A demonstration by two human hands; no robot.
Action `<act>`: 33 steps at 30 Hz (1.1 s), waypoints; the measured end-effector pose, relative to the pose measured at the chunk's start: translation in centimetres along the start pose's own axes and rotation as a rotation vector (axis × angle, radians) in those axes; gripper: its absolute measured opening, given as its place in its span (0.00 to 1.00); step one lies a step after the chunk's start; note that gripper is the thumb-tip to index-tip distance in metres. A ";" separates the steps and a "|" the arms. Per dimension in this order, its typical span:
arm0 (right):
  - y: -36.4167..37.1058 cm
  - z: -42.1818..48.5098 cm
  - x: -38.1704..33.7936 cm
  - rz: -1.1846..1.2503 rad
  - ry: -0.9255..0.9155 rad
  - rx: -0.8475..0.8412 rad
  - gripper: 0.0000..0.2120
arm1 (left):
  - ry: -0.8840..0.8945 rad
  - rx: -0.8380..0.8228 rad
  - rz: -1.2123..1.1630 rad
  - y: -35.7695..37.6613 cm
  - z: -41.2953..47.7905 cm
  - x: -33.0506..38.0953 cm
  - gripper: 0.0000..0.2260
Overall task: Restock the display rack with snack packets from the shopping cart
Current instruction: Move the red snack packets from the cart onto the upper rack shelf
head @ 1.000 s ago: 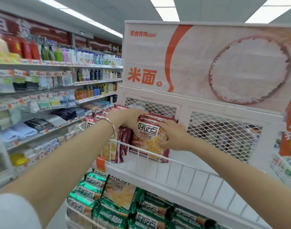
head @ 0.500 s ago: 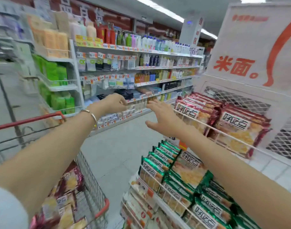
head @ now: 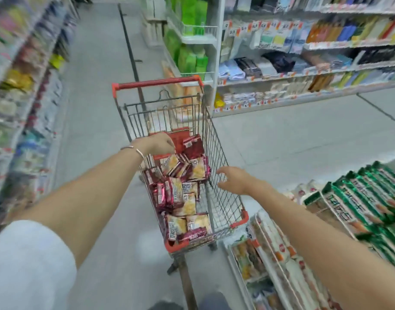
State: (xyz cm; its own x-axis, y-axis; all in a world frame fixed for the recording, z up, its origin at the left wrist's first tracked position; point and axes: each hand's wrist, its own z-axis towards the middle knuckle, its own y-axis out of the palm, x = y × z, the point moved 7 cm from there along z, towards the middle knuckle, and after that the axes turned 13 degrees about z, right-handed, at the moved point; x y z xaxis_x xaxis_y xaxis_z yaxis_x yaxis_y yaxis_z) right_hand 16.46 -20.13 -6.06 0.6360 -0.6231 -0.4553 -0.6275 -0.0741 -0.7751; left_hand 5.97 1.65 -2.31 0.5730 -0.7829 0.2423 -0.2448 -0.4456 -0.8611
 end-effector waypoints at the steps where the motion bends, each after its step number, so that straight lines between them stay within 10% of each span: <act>1: 1.5 1.2 -0.1 -0.009 0.002 -0.045 0.25 | -0.022 -0.013 -0.047 1.3 0.4 -1.2 0.11; 12: 20.5 10.1 5.4 -0.048 0.140 -0.624 0.29 | -0.307 -0.170 -0.554 14.8 3.4 -6.0 0.03; 20: 29.9 11.1 9.1 0.086 0.138 -0.695 0.26 | -0.482 -0.118 -0.828 19.6 4.1 -7.2 0.09; 28: 24.5 16.4 10.7 0.402 0.107 -0.597 0.25 | -0.729 -0.058 -1.481 21.7 2.7 -8.4 0.12; 33: 16.7 19.5 12.1 0.903 0.330 -0.534 0.13 | -0.706 -0.059 -1.390 21.8 4.3 -6.9 0.08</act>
State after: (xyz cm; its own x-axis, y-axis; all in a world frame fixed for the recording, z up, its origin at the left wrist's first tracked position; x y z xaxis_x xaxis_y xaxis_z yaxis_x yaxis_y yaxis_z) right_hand 22.42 -13.75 -33.03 -0.2564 -0.7892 -0.5581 -0.9656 0.2356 0.1103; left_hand -0.01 -0.82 -24.69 0.6005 0.5913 0.5382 0.7507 -0.6487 -0.1249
